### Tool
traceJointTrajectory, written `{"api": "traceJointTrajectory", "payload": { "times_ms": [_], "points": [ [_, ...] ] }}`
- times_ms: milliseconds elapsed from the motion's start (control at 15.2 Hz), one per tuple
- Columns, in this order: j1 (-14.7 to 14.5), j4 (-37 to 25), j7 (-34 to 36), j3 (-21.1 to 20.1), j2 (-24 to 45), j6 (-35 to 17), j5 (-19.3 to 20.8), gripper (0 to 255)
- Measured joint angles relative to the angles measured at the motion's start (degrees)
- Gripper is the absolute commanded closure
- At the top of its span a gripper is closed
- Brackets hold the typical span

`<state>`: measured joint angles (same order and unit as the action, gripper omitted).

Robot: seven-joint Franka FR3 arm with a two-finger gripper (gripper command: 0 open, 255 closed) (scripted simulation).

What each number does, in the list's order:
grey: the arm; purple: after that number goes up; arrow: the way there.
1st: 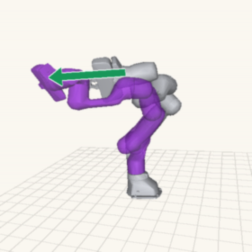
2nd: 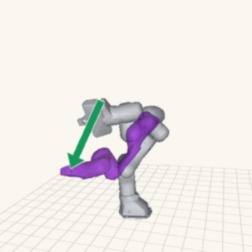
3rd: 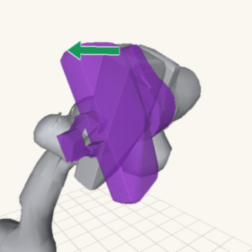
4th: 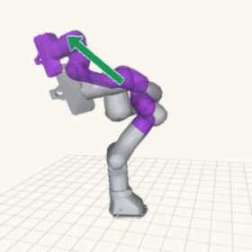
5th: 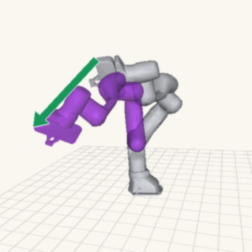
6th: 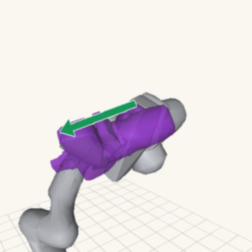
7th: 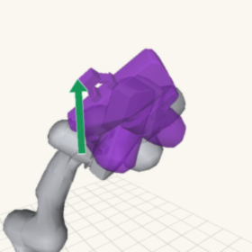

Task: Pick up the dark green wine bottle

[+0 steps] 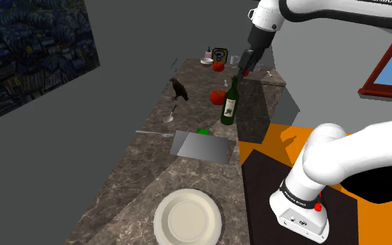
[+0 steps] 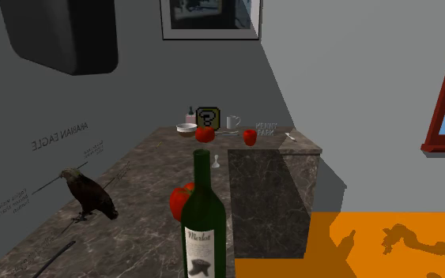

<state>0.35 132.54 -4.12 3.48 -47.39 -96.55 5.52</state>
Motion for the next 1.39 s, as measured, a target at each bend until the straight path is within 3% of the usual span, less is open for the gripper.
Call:
{"api": "traceJointTrajectory", "payload": {
  "times_ms": [264, 792, 1386],
  "points": [
    [0.6, -0.6, -1.9, 2.3, 2.7, -1.9, 1.0, 0],
    [2.3, -3.7, -9.1, 10.9, 13.3, -8.7, 3.4, 0],
    [2.7, -13.9, -18.9, 20.7, 30.6, -14.6, 0.8, 0]
  ]
}}
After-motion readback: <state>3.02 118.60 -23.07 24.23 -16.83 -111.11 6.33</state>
